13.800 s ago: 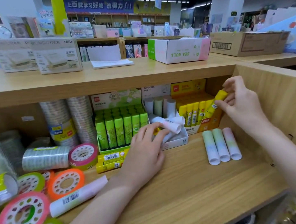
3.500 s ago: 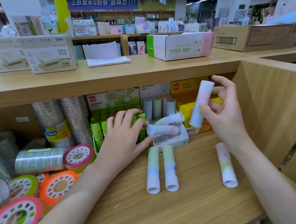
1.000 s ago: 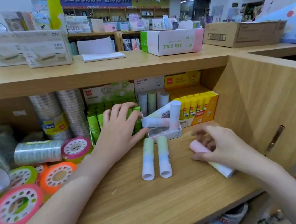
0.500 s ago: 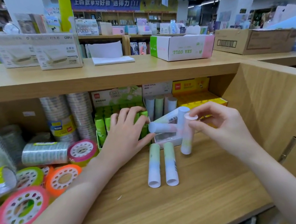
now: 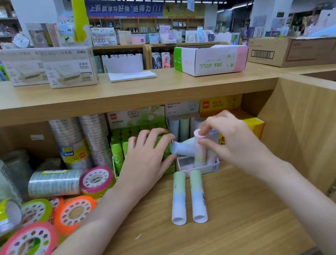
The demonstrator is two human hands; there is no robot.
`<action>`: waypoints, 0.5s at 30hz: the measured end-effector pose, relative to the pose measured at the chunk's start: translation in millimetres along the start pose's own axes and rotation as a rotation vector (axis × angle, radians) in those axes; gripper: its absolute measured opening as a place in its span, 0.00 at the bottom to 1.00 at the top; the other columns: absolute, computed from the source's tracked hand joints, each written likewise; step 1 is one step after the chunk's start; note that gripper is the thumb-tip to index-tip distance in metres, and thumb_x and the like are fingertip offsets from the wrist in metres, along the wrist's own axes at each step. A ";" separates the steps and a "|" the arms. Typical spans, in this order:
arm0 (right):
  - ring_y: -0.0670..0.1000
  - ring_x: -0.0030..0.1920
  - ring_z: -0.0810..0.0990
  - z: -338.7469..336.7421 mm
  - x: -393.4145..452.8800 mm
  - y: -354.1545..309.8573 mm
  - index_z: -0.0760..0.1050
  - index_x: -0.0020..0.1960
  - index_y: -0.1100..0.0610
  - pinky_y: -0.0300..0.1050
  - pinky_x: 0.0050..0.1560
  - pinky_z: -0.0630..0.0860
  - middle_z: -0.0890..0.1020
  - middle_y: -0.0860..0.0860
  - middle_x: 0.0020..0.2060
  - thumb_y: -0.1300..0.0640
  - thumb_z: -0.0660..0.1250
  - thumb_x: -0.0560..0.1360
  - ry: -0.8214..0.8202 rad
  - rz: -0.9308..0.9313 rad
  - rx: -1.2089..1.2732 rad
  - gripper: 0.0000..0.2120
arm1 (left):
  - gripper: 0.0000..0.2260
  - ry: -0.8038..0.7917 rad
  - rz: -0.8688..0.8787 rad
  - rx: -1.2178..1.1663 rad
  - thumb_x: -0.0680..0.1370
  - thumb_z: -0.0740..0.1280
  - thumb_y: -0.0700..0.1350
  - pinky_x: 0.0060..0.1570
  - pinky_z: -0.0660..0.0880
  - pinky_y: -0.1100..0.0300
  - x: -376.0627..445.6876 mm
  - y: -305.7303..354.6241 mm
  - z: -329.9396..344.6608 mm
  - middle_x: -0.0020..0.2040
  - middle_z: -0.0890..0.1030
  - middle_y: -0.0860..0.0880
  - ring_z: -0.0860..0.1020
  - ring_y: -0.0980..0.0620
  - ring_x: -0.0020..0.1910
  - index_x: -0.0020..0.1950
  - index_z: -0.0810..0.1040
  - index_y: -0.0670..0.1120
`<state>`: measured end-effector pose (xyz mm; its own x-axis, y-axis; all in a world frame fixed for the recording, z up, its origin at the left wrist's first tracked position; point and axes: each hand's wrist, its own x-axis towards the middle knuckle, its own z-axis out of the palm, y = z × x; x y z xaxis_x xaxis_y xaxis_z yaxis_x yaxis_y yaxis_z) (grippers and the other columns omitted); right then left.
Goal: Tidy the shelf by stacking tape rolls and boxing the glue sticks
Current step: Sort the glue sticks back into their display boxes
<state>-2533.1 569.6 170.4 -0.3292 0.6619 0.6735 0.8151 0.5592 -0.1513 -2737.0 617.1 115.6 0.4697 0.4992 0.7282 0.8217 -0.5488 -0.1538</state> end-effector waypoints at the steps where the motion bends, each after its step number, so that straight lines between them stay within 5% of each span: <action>1: 0.54 0.46 0.74 -1.6 0.1 1.6 0.76 0.42 0.59 0.51 0.44 0.74 0.76 0.50 0.39 0.60 0.72 0.70 -0.004 0.007 -0.030 0.05 | 0.18 -0.007 0.006 0.005 0.75 0.56 0.55 0.42 0.67 0.55 -0.1 0.1 0.1 0.56 0.77 0.48 0.69 0.49 0.52 0.57 0.77 0.48; 5: 0.52 0.50 0.70 -3.8 1.6 9.1 0.77 0.43 0.56 0.50 0.48 0.69 0.76 0.53 0.42 0.57 0.71 0.70 -0.061 0.092 -0.010 0.05 | 0.17 -0.030 -0.005 -0.022 0.77 0.55 0.53 0.43 0.65 0.54 0.2 0.6 -1.6 0.56 0.77 0.47 0.69 0.48 0.52 0.56 0.77 0.46; 10: 0.48 0.53 0.69 -2.7 -3.1 12.5 0.75 0.44 0.53 0.49 0.53 0.71 0.79 0.50 0.44 0.57 0.70 0.70 -0.060 0.171 0.141 0.05 | 0.14 0.079 -0.052 -0.302 0.79 0.55 0.48 0.58 0.59 0.60 0.8 5.3 -13.1 0.56 0.77 0.46 0.71 0.52 0.56 0.57 0.72 0.42; 15: 0.49 0.51 0.73 -2.3 3.2 9.2 0.76 0.45 0.57 0.46 0.50 0.73 0.79 0.50 0.43 0.59 0.70 0.71 -0.029 0.148 0.153 0.04 | 0.13 0.203 -0.102 -0.409 0.79 0.55 0.46 0.56 0.59 0.63 3.2 9.0 -20.7 0.52 0.78 0.45 0.70 0.54 0.50 0.61 0.67 0.43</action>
<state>-2525.6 575.7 172.8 -0.2271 0.7552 0.6149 0.7744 0.5229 -0.3561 -2734.8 599.9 130.4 0.2875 0.4453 0.8480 0.6465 -0.7435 0.1712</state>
